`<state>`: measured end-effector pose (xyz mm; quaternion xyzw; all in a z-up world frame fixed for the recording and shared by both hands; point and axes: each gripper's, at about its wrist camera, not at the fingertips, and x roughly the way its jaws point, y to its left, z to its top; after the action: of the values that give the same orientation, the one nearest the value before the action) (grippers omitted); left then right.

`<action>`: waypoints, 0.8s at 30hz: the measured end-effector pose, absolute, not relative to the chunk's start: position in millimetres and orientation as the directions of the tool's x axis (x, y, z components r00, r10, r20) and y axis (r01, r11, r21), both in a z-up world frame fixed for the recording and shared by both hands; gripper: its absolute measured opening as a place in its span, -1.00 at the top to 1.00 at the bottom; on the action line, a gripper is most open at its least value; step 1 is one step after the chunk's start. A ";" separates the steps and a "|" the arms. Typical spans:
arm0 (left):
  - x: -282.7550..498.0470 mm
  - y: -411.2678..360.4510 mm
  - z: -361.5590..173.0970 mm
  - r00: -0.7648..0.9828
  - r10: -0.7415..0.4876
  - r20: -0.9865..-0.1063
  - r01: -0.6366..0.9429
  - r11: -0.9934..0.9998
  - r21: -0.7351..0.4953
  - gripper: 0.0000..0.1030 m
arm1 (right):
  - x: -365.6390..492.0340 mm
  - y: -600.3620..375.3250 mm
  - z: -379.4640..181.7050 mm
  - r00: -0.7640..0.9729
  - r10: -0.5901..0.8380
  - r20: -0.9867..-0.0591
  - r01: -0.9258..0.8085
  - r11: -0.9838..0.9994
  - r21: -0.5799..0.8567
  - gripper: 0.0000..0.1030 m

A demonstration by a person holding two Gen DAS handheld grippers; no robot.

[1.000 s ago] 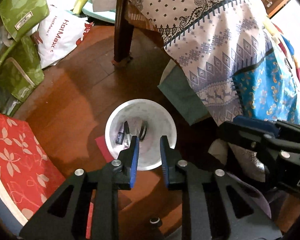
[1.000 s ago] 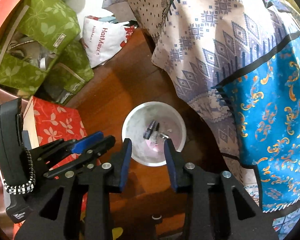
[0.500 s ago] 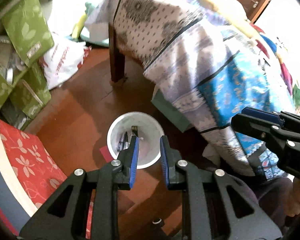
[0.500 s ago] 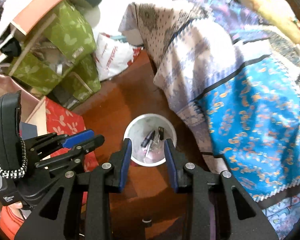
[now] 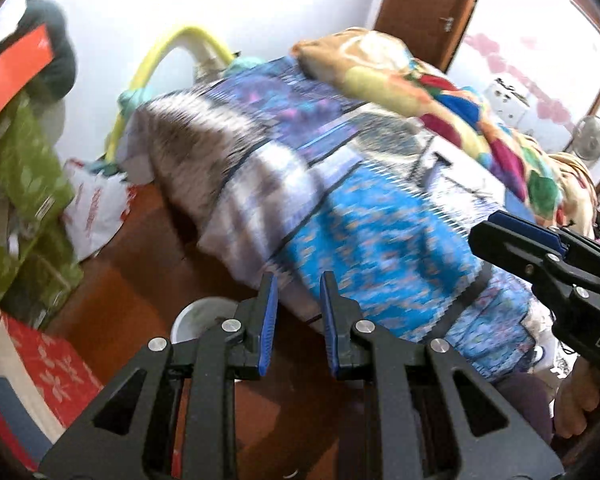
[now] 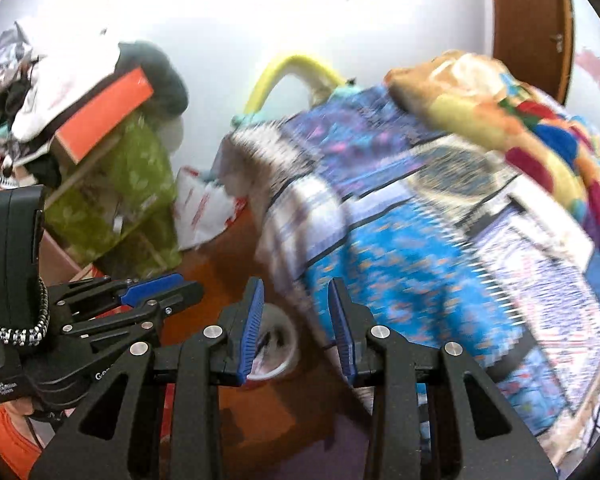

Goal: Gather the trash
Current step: 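Move both open tools back over the bed, then grasp the white razor with the right tool while the left grasps the clear pen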

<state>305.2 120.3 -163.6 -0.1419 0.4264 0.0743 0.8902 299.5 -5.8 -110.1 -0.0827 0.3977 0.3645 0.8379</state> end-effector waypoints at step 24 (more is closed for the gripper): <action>471.7 -49.1 -171.6 0.598 -0.113 -0.794 0.019 0.992 -0.127 0.12 | 418.3 -239.3 -125.0 0.583 0.328 -0.744 -0.323 0.933 0.158 0.35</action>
<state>471.7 -49.1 -171.6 -0.0526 0.4470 -0.0371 0.8922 418.3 -239.3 -125.0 0.0030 0.4186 0.1827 0.8896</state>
